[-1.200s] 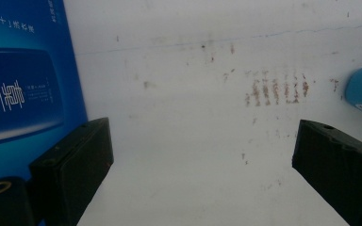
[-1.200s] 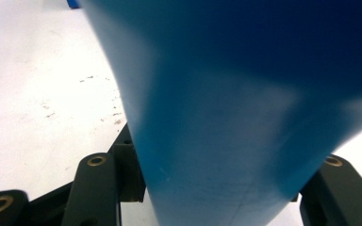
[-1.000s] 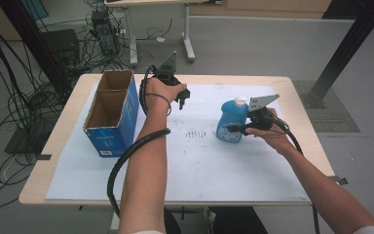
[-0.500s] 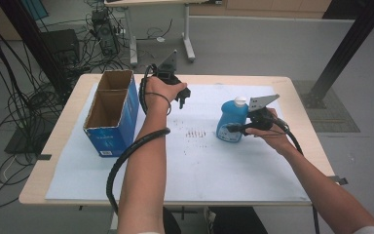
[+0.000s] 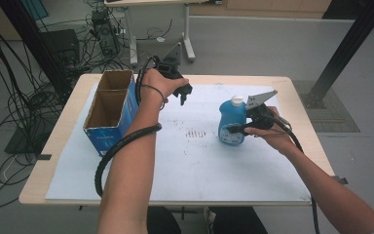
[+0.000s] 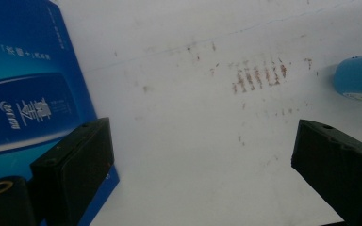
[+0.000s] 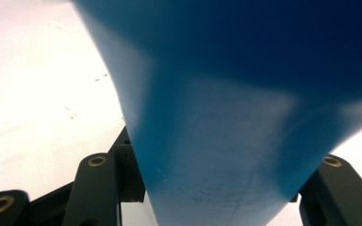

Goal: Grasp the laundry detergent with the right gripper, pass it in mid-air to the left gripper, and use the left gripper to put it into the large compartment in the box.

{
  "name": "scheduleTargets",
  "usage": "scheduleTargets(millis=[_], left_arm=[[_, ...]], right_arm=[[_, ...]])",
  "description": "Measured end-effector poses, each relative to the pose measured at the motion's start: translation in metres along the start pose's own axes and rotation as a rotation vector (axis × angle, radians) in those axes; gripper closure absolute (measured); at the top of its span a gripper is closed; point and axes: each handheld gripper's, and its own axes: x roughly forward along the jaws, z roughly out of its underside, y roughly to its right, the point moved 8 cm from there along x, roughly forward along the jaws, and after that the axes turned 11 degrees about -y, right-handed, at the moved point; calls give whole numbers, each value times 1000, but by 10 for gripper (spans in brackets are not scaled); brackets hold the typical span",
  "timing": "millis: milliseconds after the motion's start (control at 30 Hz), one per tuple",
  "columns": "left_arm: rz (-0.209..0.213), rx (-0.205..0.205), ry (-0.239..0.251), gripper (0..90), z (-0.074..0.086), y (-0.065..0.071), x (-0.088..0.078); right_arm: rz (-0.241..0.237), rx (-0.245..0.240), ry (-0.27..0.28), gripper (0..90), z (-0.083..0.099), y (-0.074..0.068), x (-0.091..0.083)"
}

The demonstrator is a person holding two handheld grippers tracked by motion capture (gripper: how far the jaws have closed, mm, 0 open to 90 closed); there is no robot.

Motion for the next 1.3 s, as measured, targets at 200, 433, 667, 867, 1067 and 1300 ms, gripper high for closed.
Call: scheduleTargets(millis=[200, 433, 667, 867, 1067, 1300], left_arm=[[0, 91, 19, 65, 7, -2, -19], [-23, 184, 41, 61, 17, -7, -42], [-32, 274, 59, 58, 28, -11, -63], [-32, 401, 62, 59, 34, -5, -78], [-57, 499, 79, 59, 34, -6, -90], [-63, 624, 95, 59, 33, 1, -98]], right_arm=[[6, 58, -42, 443, -12, -9, -16], [27, 105, -55, 443, -36, -25, -34], [-29, 71, -19, 443, -74, -45, -42], [-75, 62, -8, 442, -102, -49, -31], [-109, 45, -9, 443, -120, -43, -13], [-129, -2, -25, 442, -136, -34, 12]])
